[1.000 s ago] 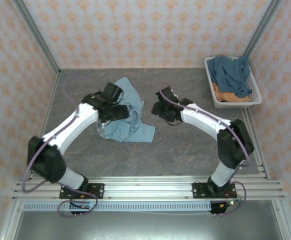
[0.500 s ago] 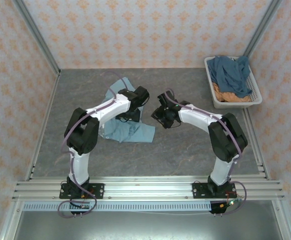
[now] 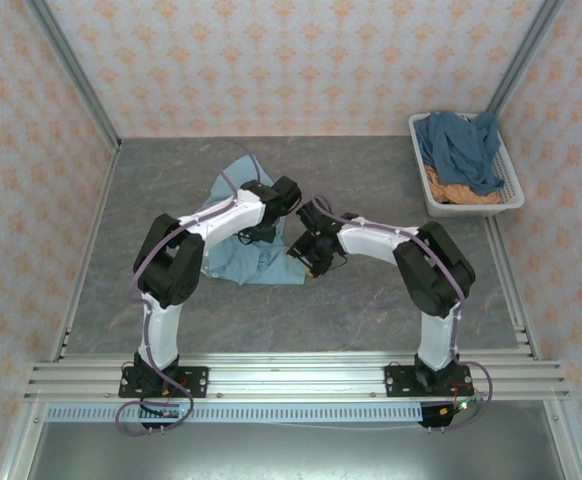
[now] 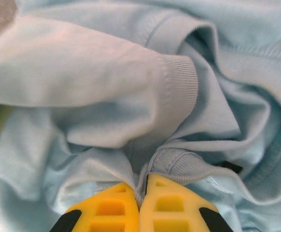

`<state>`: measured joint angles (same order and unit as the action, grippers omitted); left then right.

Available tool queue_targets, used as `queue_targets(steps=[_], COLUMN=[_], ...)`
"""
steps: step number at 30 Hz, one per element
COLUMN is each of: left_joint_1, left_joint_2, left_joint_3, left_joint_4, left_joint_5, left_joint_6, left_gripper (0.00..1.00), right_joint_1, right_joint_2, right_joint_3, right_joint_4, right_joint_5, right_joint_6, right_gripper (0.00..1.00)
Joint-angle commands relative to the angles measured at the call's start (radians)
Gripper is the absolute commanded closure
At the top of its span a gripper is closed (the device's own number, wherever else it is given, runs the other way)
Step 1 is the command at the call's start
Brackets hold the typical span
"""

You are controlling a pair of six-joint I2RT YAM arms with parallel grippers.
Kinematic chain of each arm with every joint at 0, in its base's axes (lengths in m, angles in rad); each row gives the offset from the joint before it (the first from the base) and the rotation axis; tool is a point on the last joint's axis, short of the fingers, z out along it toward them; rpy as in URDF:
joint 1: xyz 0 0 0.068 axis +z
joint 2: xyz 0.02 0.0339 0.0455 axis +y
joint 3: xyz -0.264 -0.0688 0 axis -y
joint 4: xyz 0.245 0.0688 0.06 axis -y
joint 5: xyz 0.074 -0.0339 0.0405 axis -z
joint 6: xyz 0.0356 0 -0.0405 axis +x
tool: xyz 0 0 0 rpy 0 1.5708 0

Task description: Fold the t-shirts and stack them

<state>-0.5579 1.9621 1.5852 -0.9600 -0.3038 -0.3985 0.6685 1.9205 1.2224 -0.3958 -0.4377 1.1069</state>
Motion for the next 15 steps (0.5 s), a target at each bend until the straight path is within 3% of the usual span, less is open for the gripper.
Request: queue_targets(steps=[1,2,3,8,15], left_joint_1=[0.037,0.056,0.078,0.194,0.288], left_joint_2=[-0.159,-0.187,-0.213,-0.276,-0.239], left_joint_3=[0.031,0.032,0.033,0.085,0.299], left_joint_4=[0.01,0.013,0.019,0.05,0.089], left_joint_5=[0.01,0.04,0.073,0.289,0.523], left_joint_6=[-0.026,-0.035,-0.044,-0.065,-0.13], left_gripper=[1.0,1.0,1.0,1.0,1.0], right_joint_1=[-0.011,-0.02,-0.029,-0.128,-0.34], right_joint_2=[0.043,0.036,0.024,-0.121,-0.289], right_joint_3=[0.019,0.019,0.016,-0.013,0.081], right_joint_4=[-0.062,-0.069,-0.078,-0.134,-0.253], right_joint_5=[0.061,0.077,0.099,0.24,0.301], right_joint_6=[0.027,0.027,0.026,-0.011,-0.167], right_gripper=[0.89,0.98,1.0,1.0,1.0])
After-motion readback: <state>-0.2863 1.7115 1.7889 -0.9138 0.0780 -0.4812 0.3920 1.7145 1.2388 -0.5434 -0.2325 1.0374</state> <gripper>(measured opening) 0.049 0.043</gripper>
